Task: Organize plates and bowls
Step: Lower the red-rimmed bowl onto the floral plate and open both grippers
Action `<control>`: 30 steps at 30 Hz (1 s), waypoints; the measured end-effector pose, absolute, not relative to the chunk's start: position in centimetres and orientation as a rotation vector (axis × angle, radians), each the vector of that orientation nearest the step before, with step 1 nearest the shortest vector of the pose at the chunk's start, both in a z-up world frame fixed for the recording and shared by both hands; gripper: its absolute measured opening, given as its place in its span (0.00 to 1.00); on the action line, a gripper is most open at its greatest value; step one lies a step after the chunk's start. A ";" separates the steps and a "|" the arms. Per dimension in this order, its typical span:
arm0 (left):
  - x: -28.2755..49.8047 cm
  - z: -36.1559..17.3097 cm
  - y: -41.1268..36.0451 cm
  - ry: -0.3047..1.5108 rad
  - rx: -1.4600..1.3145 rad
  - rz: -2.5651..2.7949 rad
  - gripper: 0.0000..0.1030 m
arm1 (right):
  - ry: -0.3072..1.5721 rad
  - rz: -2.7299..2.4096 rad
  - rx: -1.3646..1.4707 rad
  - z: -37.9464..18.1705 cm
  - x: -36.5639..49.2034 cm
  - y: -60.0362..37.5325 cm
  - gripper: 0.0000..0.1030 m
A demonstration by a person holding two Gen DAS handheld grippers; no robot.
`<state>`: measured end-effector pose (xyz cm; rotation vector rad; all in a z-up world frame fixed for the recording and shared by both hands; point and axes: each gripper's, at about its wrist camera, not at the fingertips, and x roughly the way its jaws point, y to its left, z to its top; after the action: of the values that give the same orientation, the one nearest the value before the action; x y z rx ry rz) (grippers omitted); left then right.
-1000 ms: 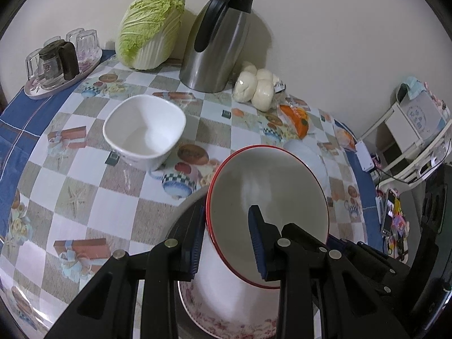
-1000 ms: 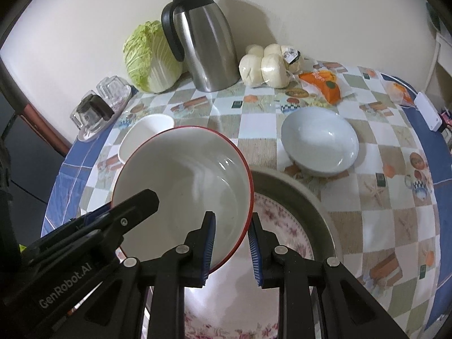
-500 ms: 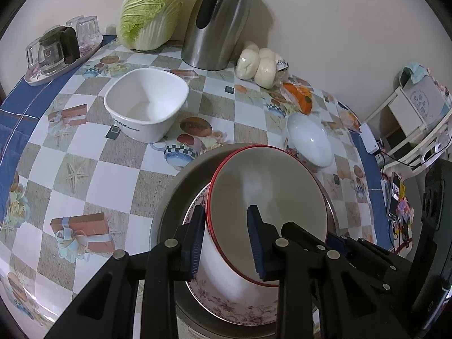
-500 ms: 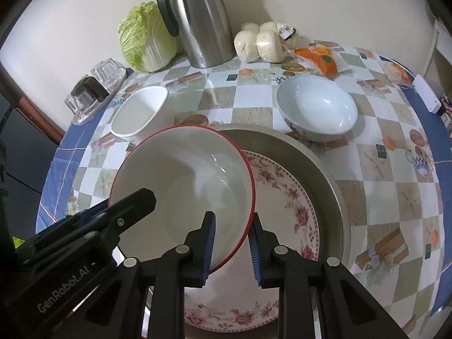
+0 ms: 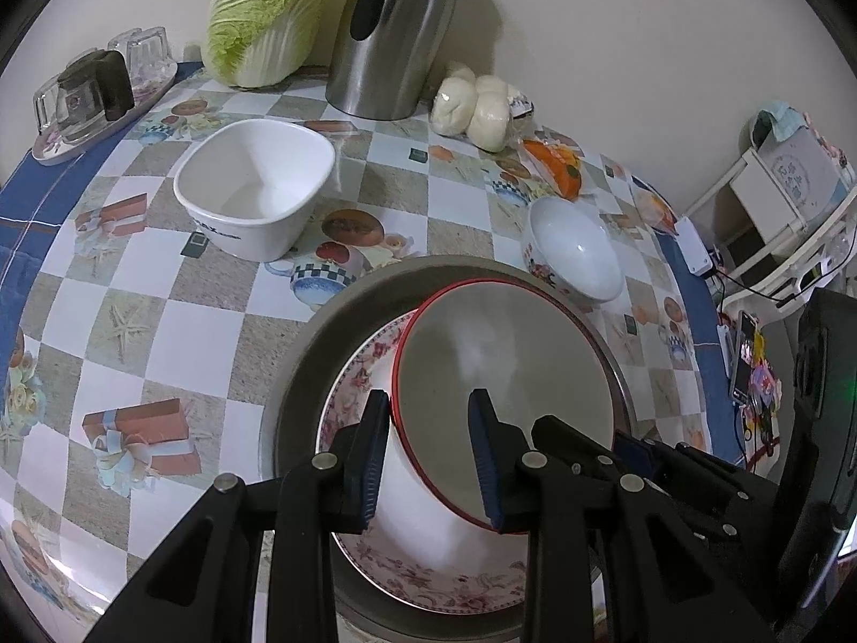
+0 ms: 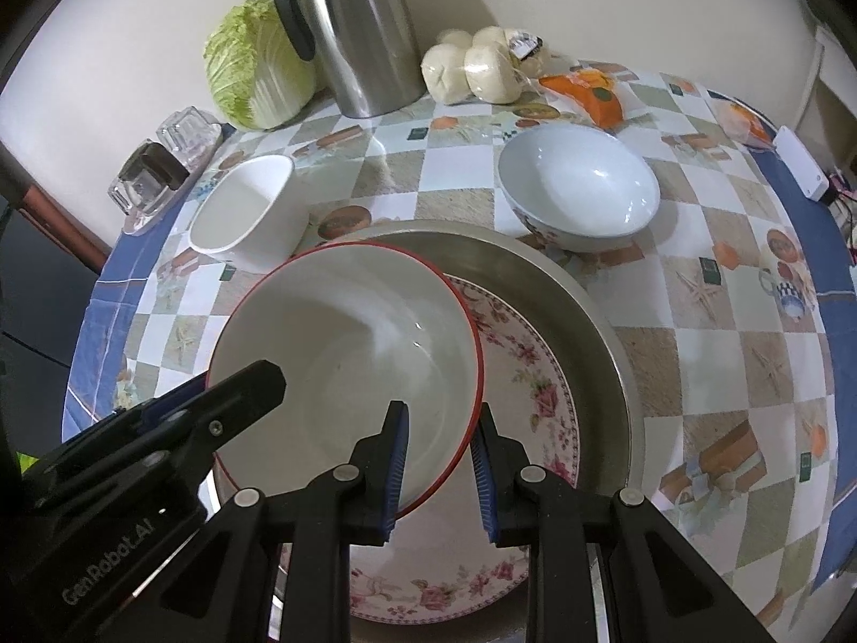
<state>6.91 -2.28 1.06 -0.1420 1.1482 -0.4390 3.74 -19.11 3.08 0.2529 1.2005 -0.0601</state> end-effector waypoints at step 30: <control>6.8 0.7 -2.5 1.164 -0.092 -0.397 0.30 | 1.212 -0.046 0.255 3.2 3.7 -18.9 0.25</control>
<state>6.77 -2.46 0.73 -0.0923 1.1638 -0.3970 3.72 -18.91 3.20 0.2546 1.2116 -0.0458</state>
